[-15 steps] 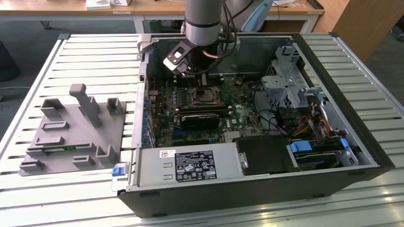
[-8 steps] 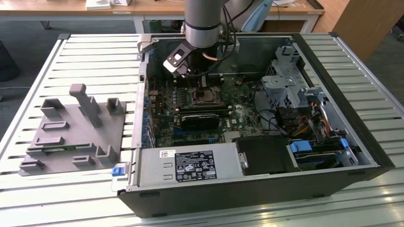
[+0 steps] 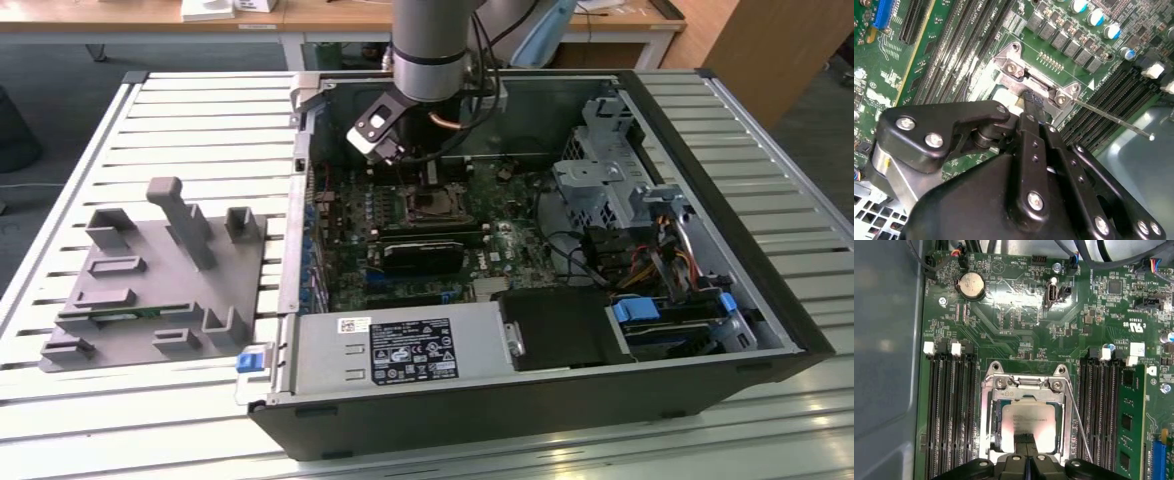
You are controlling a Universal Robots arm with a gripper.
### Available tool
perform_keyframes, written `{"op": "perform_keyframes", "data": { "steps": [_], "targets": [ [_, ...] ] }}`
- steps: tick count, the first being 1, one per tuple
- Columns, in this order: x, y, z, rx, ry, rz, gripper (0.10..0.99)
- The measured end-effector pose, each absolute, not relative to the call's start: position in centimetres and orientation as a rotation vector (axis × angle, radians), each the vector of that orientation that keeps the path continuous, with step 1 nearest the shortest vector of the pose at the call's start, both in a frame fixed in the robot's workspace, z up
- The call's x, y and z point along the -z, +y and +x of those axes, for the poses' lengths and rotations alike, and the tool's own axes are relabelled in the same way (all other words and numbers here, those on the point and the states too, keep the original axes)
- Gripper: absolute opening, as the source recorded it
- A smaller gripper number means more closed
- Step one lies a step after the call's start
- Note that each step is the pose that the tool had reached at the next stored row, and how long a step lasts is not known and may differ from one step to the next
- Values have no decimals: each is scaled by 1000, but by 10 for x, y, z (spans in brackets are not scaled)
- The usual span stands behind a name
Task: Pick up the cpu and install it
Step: 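Close the cpu cover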
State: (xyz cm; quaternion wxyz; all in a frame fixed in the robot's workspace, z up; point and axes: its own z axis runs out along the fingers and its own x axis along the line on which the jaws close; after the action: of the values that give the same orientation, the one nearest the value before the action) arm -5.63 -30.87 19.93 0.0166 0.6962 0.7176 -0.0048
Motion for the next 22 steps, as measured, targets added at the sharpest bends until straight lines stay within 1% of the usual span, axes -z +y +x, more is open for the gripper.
{"op": "perform_keyframes", "data": {
  "steps": [6,12,22],
  "targets": [
    [-200,-308,-55,11,2232,2166,106],
    [-208,-309,-55,13,2232,2165,106],
    [-208,-308,-49,13,2232,2165,106]
  ]
}}
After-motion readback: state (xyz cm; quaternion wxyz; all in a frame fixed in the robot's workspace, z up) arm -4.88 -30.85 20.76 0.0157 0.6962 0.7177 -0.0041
